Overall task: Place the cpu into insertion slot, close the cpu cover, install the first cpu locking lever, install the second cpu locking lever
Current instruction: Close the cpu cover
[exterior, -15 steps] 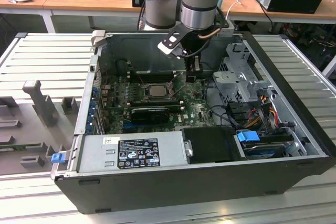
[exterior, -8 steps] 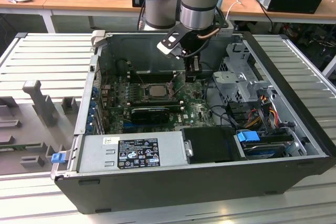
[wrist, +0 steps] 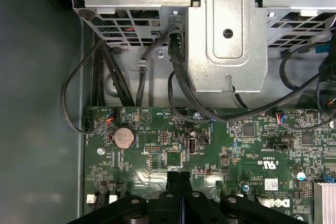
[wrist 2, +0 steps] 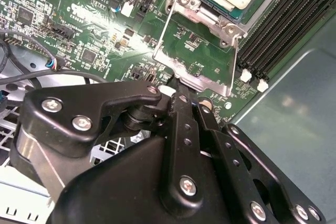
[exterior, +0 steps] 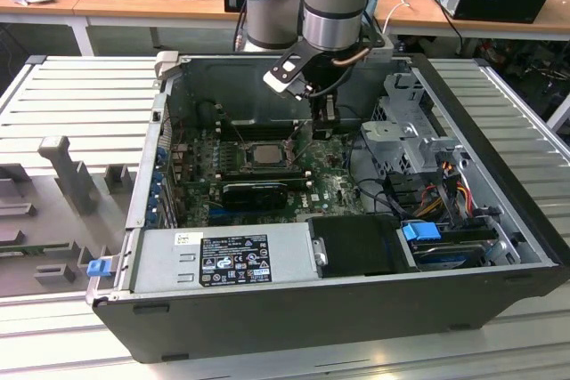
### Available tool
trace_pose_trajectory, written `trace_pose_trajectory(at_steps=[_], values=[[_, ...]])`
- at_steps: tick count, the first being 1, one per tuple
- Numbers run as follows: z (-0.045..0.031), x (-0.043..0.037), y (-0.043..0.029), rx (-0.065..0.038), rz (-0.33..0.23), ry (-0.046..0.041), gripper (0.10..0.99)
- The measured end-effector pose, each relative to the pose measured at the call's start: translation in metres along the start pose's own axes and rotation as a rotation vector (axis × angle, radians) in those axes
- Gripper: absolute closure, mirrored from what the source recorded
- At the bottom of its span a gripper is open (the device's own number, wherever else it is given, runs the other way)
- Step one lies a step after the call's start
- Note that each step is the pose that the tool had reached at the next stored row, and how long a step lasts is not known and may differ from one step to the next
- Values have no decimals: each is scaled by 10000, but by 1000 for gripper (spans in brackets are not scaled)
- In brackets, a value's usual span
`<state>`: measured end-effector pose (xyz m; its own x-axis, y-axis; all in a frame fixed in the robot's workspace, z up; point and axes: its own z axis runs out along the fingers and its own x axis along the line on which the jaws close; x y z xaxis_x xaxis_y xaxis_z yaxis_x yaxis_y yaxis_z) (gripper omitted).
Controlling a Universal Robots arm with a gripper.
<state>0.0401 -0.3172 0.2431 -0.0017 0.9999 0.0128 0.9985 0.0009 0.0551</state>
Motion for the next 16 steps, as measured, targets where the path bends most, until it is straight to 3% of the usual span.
trace_pose_trajectory(at_steps=[16], values=[[-2,0,-35,0,0,0,980]])
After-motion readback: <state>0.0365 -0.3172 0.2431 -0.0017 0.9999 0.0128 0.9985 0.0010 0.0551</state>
